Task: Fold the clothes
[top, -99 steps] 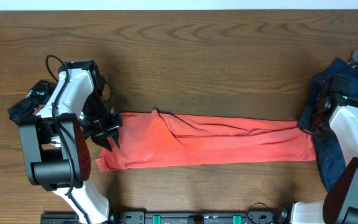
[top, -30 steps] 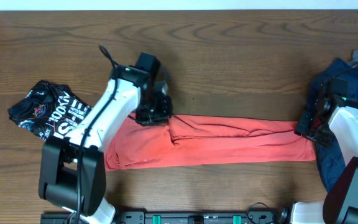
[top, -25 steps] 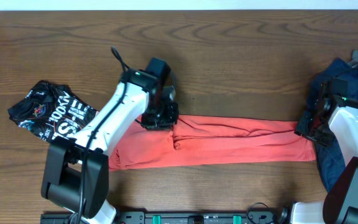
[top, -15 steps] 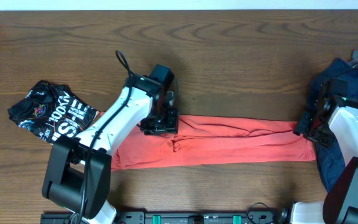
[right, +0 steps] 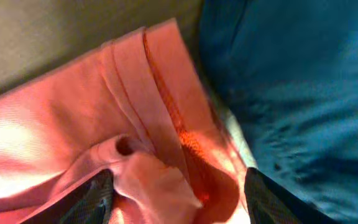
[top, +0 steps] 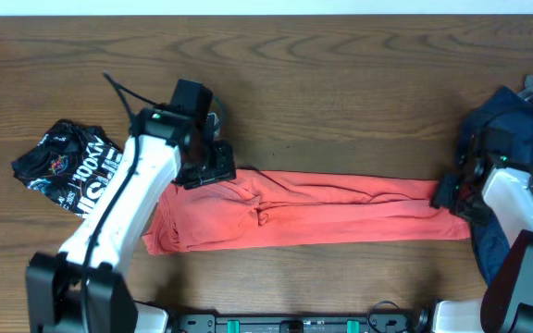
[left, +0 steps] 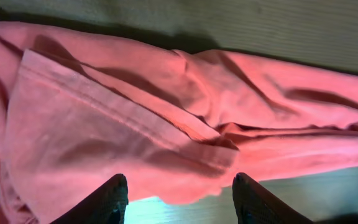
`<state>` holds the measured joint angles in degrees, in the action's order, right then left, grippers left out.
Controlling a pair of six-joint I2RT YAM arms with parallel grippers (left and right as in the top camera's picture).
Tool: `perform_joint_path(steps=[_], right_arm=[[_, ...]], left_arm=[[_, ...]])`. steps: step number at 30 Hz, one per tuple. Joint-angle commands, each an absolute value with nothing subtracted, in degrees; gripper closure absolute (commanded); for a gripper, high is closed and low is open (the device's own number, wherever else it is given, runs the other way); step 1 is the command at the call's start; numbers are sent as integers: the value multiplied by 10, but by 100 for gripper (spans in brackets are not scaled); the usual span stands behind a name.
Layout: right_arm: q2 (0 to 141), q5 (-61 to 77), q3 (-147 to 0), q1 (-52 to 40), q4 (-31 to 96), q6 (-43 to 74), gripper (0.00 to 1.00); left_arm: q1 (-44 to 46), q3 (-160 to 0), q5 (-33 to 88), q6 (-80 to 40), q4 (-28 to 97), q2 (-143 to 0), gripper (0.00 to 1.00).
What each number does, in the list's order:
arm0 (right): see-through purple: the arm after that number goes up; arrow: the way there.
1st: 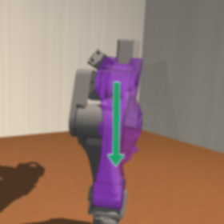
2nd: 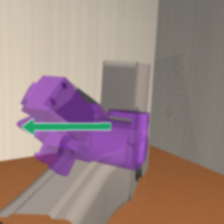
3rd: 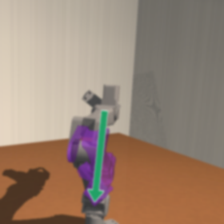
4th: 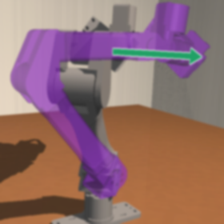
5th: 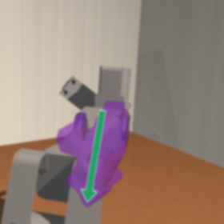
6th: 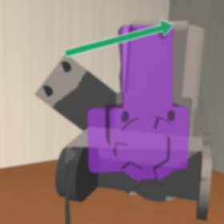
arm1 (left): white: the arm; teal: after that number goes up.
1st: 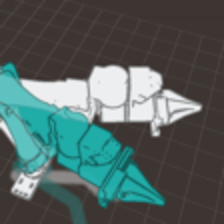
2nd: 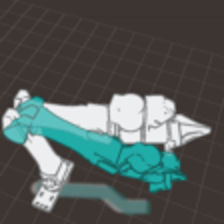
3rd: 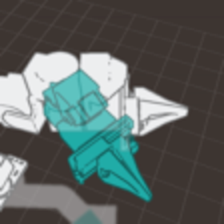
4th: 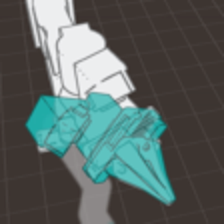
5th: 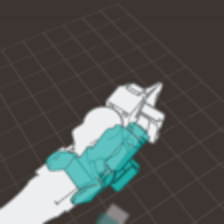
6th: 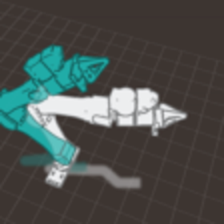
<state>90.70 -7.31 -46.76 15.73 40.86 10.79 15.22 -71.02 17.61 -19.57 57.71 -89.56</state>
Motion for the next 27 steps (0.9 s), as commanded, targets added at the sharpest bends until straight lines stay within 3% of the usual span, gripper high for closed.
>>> perform_joint_path(steps=[1,9,15,18,27], right_arm=[[910,-88,-431,162,380,89,34],[910,-48,-367,163,279,62,37],[910,-49,-374,163,295,61,87],[907,-49,-397,163,319,62,97],[895,-53,-560,162,526,106,99]], left_arm=[[154,-712,168,-203,589,-895,44],[154,-711,169,-203,601,-895,44],[154,-711,168,-202,610,-895,44],[154,-711,168,-202,610,-895,44],[154,-711,165,-202,610,-895,44]])
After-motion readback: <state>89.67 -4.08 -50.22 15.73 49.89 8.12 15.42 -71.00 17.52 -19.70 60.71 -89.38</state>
